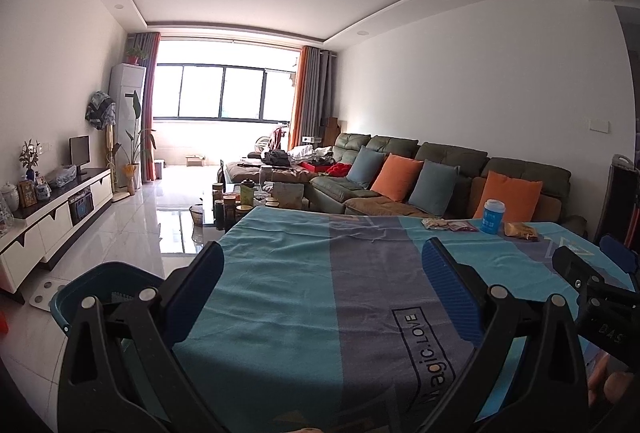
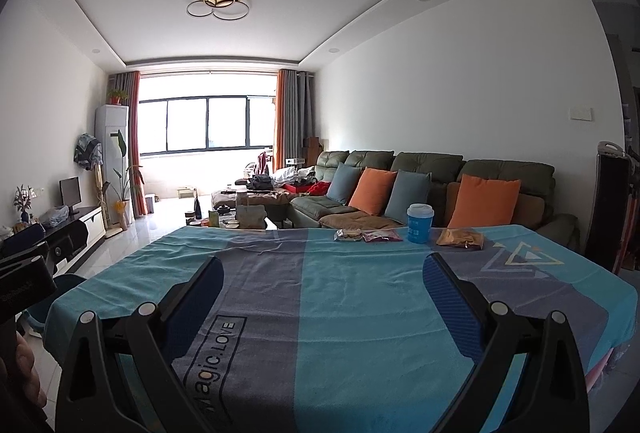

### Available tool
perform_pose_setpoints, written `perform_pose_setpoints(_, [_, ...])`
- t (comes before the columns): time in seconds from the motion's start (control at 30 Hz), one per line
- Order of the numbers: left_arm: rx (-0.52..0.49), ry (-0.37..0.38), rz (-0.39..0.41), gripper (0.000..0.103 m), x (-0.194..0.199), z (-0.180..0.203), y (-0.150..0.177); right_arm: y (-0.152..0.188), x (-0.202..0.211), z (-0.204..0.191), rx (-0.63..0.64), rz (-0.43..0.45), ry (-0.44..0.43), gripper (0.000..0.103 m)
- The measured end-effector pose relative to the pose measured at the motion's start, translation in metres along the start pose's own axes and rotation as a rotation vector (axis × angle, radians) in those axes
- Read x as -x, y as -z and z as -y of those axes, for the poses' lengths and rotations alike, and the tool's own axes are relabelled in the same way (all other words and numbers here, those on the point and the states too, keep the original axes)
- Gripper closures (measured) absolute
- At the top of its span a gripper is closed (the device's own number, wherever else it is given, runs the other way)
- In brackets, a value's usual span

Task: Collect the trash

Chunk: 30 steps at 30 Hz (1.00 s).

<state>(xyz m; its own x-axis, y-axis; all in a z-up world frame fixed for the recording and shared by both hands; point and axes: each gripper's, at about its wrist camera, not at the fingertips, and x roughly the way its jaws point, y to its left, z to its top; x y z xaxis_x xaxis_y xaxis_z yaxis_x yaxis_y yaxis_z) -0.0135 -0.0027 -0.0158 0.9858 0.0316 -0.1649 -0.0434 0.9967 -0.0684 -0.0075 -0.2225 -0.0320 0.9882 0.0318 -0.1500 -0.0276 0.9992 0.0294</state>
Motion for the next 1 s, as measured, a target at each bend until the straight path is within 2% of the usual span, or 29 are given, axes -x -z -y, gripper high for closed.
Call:
perform_pose_setpoints(0.23, [-0.006, 0.015, 0.001, 0.005, 0.0025, 0.0031, 0.0009, 0.0003, -0.0056, -0.0033, 0.015, -0.023, -0.009, 0.007])
perform_pose_setpoints(0.53, [-0.032, 0.000, 0.031, 0.006, 0.0074, 0.0076, 0.0031, 0.0016, -0.0088, -0.0022, 0.007, -0.045, -0.006, 0.007])
perform_pose_setpoints(1.0, [-0.018, 0.031, 0.001, 0.006, 0.0006, 0.0060, 0.0052, 0.0010, -0.0090, -0.0027, 0.005, -0.042, -0.007, 0.007])
